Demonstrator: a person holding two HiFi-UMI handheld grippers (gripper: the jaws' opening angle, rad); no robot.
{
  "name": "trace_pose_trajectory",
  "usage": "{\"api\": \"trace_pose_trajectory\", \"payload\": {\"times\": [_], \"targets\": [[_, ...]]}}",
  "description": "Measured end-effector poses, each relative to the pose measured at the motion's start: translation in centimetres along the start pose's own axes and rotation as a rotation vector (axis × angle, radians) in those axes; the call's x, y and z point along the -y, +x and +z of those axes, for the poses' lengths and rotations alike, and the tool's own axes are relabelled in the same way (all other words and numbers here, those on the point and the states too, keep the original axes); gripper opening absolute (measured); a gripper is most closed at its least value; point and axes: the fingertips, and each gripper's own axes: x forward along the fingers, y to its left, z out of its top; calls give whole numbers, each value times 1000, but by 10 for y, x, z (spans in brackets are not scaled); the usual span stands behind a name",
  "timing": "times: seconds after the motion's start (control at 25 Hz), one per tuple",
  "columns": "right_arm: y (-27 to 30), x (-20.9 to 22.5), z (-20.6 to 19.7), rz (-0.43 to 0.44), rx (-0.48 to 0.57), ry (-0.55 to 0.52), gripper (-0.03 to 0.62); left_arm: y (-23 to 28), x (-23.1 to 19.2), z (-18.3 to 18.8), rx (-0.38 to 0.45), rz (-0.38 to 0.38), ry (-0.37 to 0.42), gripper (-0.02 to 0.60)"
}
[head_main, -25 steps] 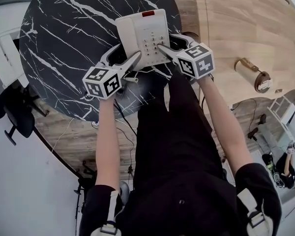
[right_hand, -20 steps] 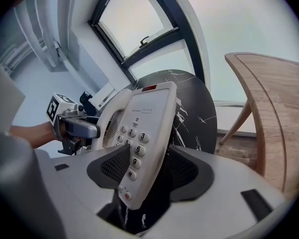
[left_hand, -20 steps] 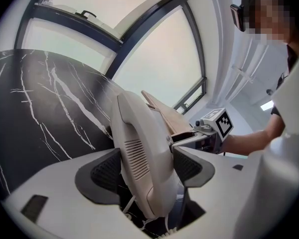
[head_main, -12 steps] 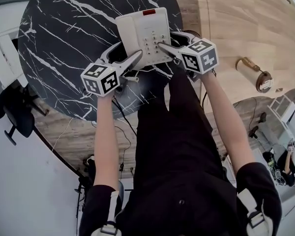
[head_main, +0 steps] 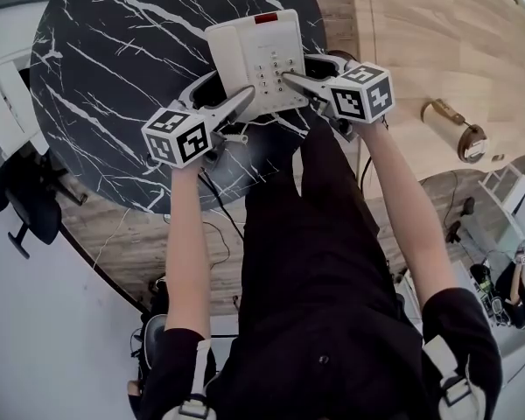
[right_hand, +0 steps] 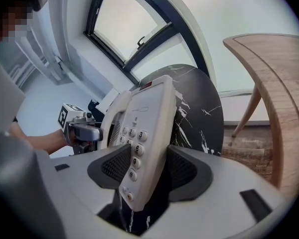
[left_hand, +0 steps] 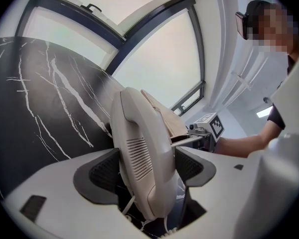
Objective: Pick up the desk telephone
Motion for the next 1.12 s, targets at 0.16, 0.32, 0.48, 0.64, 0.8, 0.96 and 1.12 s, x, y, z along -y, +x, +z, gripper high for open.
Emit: {"api": "trace_pose_trajectory", "payload": {"times": [0.16, 0.32, 0.48, 0.64, 0.8, 0.96, 1.12], "targets": [[-1, -1, 0, 3, 20, 9, 242, -1, 1, 0, 6, 3, 6, 359], [-2, -2, 0, -1, 25, 12, 235, -1, 1, 0, 11, 22, 10, 356], [-3, -2, 0, -27, 49, 27, 227, -2, 2, 0, 18, 34, 3, 348], [-4, -2, 0, -54, 70, 30, 221, -2, 1, 1, 41, 38, -7, 341], [-5, -3, 0, -83, 69, 20, 218, -3, 2, 0, 45, 53, -12, 336], [-6, -7, 1, -105, 71, 15, 215, -6, 6, 1, 51, 81, -1, 331], [-14, -15, -2, -99, 96, 27, 213, -14, 15, 3, 68, 92, -6, 330]]}}
